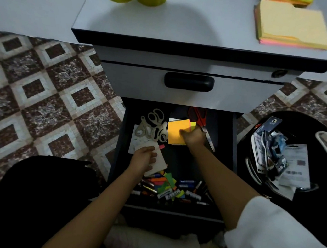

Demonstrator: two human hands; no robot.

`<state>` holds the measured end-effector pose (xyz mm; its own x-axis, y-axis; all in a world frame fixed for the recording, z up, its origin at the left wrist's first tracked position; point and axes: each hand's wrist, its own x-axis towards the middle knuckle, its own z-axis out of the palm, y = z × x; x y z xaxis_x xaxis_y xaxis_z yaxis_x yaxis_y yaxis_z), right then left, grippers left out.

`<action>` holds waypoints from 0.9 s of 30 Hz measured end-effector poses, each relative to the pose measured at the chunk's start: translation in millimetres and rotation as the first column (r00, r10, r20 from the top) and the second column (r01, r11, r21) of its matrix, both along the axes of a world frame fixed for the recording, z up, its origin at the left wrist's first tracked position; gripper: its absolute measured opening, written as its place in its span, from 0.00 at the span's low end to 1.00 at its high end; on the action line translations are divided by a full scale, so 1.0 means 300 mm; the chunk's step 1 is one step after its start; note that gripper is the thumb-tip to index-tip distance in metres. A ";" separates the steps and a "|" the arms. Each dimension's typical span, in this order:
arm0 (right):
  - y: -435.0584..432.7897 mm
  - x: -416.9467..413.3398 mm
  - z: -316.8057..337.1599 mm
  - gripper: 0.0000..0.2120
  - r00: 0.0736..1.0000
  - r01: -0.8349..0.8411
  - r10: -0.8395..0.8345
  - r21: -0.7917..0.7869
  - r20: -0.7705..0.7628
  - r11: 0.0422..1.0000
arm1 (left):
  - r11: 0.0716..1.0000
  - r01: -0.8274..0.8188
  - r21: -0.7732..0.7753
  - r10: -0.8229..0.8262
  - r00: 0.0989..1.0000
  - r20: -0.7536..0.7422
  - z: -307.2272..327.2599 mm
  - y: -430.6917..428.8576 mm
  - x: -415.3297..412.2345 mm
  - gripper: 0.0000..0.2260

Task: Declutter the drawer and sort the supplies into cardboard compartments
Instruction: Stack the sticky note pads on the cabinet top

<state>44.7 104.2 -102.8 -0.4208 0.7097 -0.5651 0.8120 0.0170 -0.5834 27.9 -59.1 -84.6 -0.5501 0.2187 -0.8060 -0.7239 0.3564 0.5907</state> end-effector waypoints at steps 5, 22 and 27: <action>-0.009 -0.029 -0.007 0.29 0.998 0.057 -0.057 -0.056 -0.014 0.997 | 0.999 0.043 -0.019 -0.043 0.999 0.025 -0.013 -0.016 0.003 0.15; -0.027 0.124 0.110 0.09 0.955 0.039 -0.124 -0.300 -0.270 0.953 | 0.994 0.107 -0.038 -0.110 0.989 -0.095 0.023 0.013 -0.006 0.16; -0.042 0.242 0.167 0.11 0.940 -0.024 -0.145 -0.485 -0.309 0.874 | 0.996 0.064 0.062 -0.054 0.988 -0.148 0.092 0.085 0.042 0.15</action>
<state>117.2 91.5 -52.8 -0.6051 0.4199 -0.6764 0.5640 -0.3735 -0.7365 40.4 -33.6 -57.0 -0.6450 0.3047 -0.7009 -0.6071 0.3527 0.7120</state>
